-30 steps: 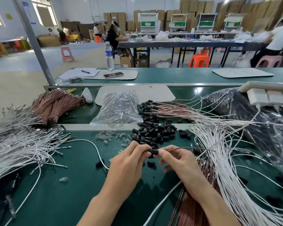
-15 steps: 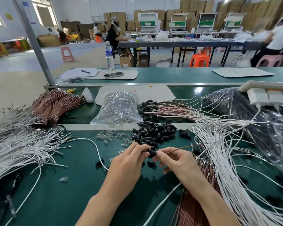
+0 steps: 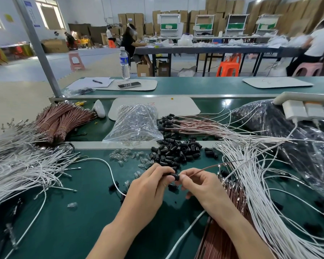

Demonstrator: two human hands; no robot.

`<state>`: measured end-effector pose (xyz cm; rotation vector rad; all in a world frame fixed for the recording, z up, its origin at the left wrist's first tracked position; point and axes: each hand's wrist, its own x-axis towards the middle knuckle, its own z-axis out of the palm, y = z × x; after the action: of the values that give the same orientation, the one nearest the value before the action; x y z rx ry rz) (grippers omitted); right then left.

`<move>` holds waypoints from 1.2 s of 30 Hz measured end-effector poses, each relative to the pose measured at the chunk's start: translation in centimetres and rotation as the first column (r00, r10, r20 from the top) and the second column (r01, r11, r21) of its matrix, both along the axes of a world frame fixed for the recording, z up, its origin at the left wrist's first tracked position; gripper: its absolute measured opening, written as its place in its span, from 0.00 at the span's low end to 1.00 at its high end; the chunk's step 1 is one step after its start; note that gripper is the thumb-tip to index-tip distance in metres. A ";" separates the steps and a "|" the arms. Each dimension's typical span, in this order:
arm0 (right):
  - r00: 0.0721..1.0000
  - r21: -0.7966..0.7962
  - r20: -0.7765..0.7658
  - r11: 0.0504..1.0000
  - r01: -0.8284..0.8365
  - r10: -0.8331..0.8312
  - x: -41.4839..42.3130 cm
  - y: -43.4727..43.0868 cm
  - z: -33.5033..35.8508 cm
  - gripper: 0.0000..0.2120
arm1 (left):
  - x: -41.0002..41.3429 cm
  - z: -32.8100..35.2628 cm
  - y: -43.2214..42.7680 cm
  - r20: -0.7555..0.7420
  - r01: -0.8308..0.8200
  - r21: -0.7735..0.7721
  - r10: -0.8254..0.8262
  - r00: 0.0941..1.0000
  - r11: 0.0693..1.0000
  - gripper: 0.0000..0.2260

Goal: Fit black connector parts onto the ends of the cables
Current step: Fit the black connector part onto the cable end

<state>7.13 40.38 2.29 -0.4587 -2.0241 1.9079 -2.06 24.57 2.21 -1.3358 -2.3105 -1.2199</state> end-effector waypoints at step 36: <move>0.994 -0.021 -0.025 0.994 -0.103 0.102 0.2 0.3 0.4 0.05 | -0.4 0.3 -0.3 0.095 0.046 0.072 -0.053 0.994 0.996 0.12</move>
<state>7.34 40.64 2.66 -0.3421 -2.0496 1.9881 -2.43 24.27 2.55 -1.3463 -2.2880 -1.3972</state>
